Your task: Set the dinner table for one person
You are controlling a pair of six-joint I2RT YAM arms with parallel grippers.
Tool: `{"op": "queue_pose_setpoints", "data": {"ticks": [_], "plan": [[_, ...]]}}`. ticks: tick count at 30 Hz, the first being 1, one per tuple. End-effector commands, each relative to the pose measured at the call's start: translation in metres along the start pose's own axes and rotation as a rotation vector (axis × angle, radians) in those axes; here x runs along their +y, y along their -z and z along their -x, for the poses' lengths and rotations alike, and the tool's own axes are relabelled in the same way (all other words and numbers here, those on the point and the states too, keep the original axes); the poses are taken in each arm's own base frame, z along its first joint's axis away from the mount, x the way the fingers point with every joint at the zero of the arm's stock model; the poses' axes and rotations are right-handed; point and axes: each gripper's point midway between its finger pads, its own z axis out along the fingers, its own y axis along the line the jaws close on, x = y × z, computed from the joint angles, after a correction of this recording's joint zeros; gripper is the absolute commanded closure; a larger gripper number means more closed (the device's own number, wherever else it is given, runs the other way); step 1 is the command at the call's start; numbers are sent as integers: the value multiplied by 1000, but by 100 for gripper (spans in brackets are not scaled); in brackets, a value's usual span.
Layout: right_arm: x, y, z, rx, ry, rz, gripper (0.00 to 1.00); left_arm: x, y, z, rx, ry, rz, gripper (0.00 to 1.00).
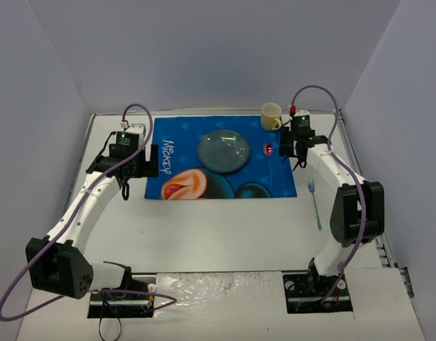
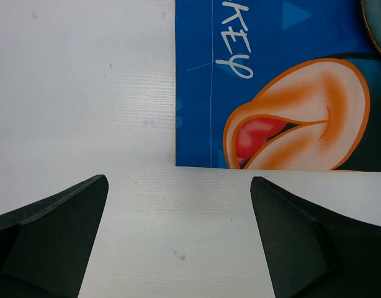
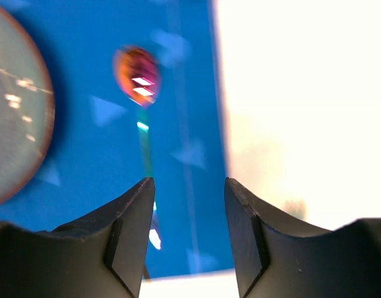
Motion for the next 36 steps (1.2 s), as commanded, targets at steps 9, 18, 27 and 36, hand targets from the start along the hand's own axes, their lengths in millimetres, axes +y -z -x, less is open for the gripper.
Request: {"op": "queue_pose_setpoints", "data": {"ticks": [9,18,27,36], "plan": [[-95,34,-102,89,-293,-174,49,1,19,24,-98,25,-18,3],[-110,19,-137,170,-342,-195,50,0,18,23,-96,25,-27,3],[-108,5,-157,232,-344,-191,55,0,18,23,-97,27,-25,3],[-108,2,-162,249,-347,-195,68,0,18,23,-97,25,-25,3]]}}
